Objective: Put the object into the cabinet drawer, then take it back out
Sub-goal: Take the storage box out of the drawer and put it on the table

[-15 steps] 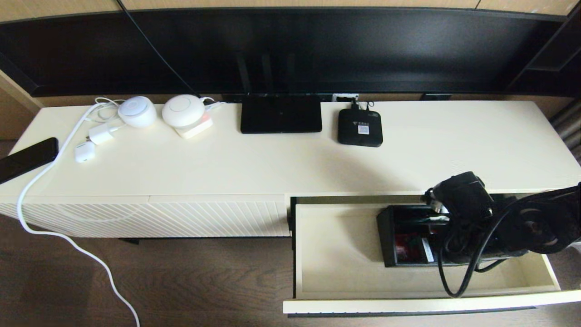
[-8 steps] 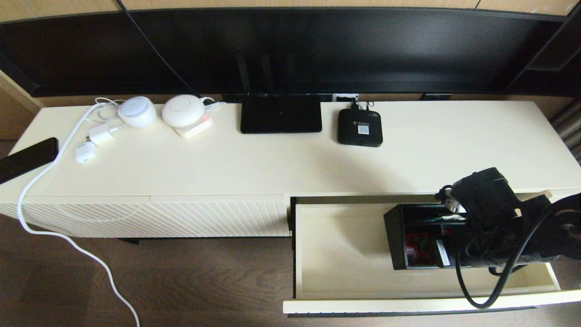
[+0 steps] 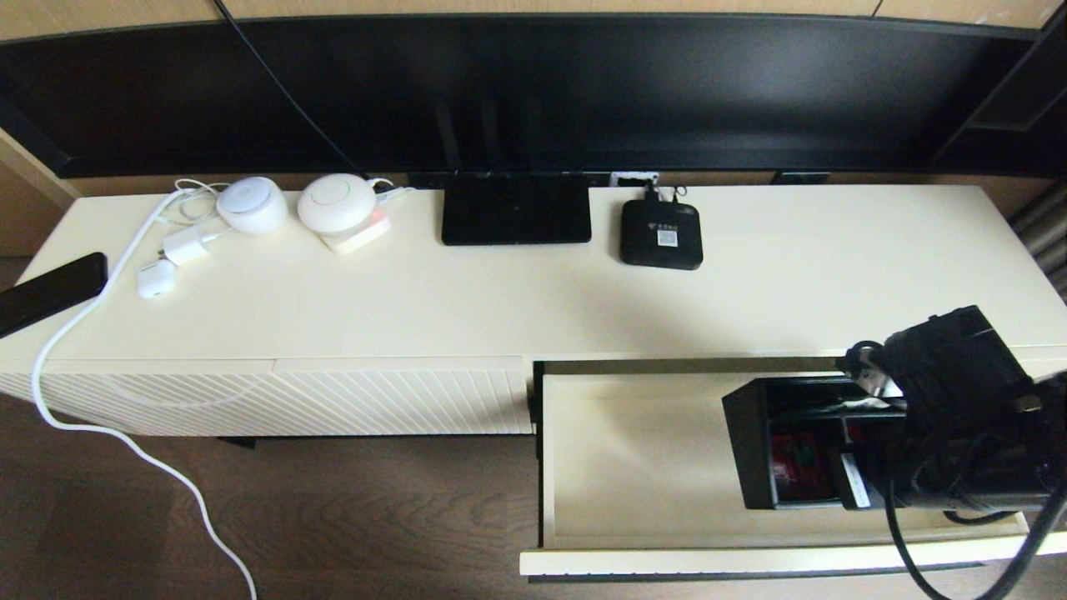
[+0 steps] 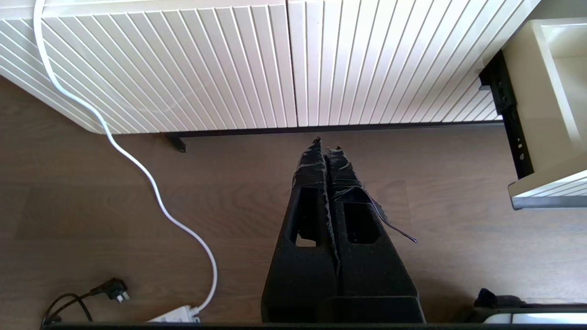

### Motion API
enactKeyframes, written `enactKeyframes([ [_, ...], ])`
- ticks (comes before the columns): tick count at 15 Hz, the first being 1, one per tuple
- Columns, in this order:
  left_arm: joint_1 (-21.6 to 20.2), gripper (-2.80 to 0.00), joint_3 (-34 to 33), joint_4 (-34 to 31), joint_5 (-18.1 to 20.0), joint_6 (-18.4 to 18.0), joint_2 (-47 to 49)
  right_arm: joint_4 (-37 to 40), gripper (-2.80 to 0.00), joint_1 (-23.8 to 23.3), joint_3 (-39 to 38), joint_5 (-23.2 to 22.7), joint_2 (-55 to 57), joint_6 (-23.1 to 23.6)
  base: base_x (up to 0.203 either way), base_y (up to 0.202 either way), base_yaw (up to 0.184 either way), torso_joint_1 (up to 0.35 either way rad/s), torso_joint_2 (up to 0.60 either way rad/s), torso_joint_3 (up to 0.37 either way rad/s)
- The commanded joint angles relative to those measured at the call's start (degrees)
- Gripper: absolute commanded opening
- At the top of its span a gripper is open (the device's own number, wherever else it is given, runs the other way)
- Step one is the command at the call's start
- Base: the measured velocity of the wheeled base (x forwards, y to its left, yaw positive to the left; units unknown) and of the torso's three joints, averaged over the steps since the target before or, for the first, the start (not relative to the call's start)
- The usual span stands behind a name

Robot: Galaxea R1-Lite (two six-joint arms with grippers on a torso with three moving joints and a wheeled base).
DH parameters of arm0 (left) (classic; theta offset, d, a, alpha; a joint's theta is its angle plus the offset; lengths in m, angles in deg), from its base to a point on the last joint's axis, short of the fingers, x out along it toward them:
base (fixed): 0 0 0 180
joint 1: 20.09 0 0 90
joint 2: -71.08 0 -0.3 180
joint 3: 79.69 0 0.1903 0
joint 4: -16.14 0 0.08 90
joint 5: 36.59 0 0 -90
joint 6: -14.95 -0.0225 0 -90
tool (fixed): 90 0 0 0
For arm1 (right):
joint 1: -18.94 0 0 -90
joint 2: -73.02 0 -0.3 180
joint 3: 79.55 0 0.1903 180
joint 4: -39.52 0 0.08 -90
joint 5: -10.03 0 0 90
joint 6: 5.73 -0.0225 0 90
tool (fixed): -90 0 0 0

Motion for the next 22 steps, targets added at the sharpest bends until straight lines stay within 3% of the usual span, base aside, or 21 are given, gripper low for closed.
enactKeyframes([
  [1, 0.0, -2.8, 0.06, 0.03, -0.01, -0.01, 0.09, 0.96, -2.8, 0.01, 0.47, 0.17, -4.43, 0.04, 0.0, 0.0, 0.0, 0.0, 0.0, 0.0],
  [9, 0.0, -2.8, 0.0, -0.02, -0.01, -0.01, 0.09, 10.5, -2.8, -0.8, 15.65, 3.14, -7.46, 0.06, 0.0, 0.0, 0.0, 0.0, 0.0, 0.0],
  [19, 0.0, -2.8, 0.04, -0.06, -0.01, -0.01, 0.01, 10.72, -2.8, -5.33, 35.0, 5.38, 8.69, 1.24, 0.0, 0.0, 0.0, 0.0, 0.0, 0.0],
  [22, 0.0, -2.8, 0.06, 0.02, -0.01, -0.01, 0.09, 10.63, -2.8, -5.36, 36.41, 5.39, 10.37, 1.32, 0.0, 0.0, 0.0, 0.0, 0.0, 0.0],
])
